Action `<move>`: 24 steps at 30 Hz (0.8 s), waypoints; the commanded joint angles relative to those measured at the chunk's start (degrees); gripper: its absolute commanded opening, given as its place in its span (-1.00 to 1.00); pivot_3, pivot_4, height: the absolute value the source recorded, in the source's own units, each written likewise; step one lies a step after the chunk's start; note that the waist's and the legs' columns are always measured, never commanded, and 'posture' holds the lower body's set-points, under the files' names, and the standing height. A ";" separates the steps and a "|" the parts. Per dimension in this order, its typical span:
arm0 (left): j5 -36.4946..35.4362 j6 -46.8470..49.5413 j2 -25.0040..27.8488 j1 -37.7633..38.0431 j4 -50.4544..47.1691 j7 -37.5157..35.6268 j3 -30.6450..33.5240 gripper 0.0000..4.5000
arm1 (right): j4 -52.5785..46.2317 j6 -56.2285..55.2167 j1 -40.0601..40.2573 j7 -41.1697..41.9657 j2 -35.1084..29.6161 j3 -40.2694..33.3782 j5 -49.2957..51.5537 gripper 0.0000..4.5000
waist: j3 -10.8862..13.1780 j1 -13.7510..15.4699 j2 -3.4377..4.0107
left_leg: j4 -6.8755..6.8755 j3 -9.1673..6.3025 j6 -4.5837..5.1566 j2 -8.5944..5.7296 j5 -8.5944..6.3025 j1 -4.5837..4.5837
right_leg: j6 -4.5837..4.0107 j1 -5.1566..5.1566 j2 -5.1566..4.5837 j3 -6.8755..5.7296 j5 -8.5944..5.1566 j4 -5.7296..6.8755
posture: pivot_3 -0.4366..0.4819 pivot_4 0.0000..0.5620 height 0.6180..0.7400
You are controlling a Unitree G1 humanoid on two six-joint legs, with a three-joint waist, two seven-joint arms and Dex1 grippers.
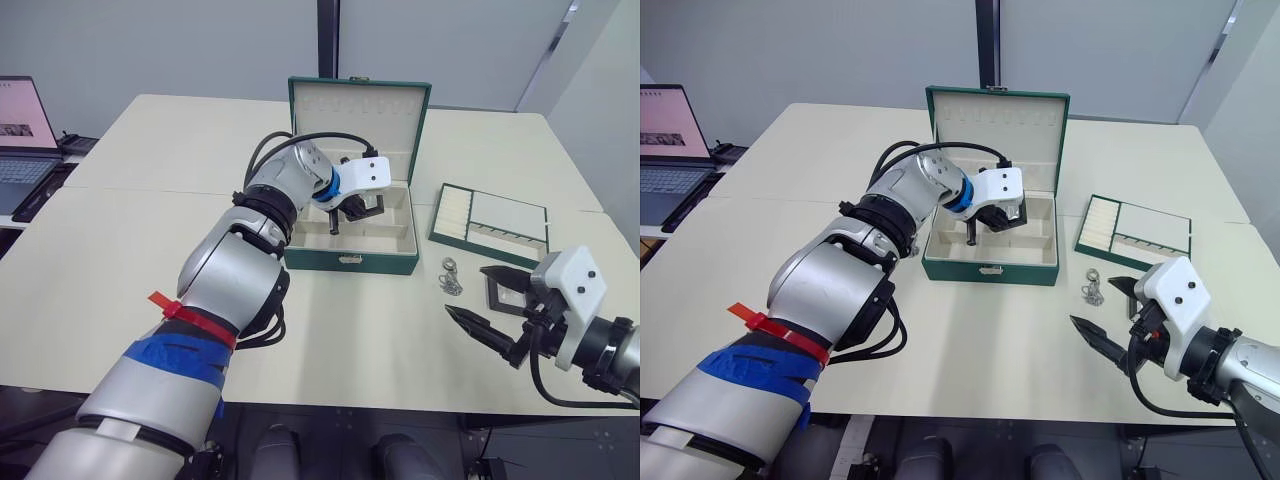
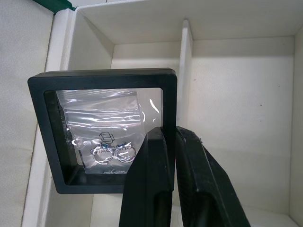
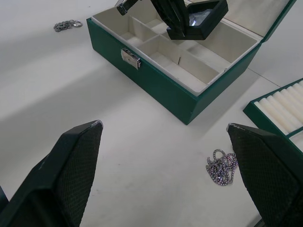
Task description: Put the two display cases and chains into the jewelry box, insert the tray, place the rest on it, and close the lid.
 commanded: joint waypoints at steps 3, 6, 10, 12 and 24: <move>1.02 -1.45 -0.43 -0.17 -0.52 1.77 0.55 -0.99 | -1.90 -0.33 0.35 -1.02 -1.15 -2.65 1.38 1.00 | 0.00 0.00 0.01 | 0.00 0.00 0.00 0.00 0.00 0.00 | 0.00 0.00 0.00 0.00 0.00 0.00 | -0.05 -0.47 1.00; 1.48 -1.75 -0.66 0.17 -0.44 1.94 0.44 -0.99 | -1.85 -0.31 0.46 -1.26 -1.53 -3.01 1.79 1.00 | -0.01 0.00 0.01 | 0.00 0.00 0.00 0.00 0.00 0.00 | 0.00 0.00 0.00 0.00 0.00 0.00 | -0.05 -0.47 1.00; 2.11 -2.23 -1.08 0.99 -0.41 2.36 0.36 -0.99 | -1.84 -0.20 0.68 -1.49 -1.93 -3.61 2.32 1.00 | -0.02 0.00 0.02 | 0.00 0.00 0.00 0.00 0.00 0.00 | 0.00 0.00 0.00 0.00 0.00 0.00 | -0.05 -0.47 1.00; 2.39 -2.31 -1.20 1.29 -0.40 2.60 0.36 -0.99 | -1.90 -0.16 0.89 -1.65 -2.10 -3.96 2.59 1.00 | -0.02 -0.01 0.03 | 0.00 0.00 0.00 0.00 0.00 0.00 | 0.00 0.01 0.00 0.00 0.00 0.00 | -0.05 -0.47 1.00; 2.45 -3.18 -1.14 1.00 -0.37 2.88 0.98 -0.61 | -1.97 -0.40 1.32 -2.20 -2.57 -4.30 3.13 1.00 | -0.03 0.00 0.04 | 0.00 0.00 0.01 -0.01 0.00 0.00 | 0.00 0.01 0.00 0.00 0.00 0.00 | -0.05 -0.47 1.00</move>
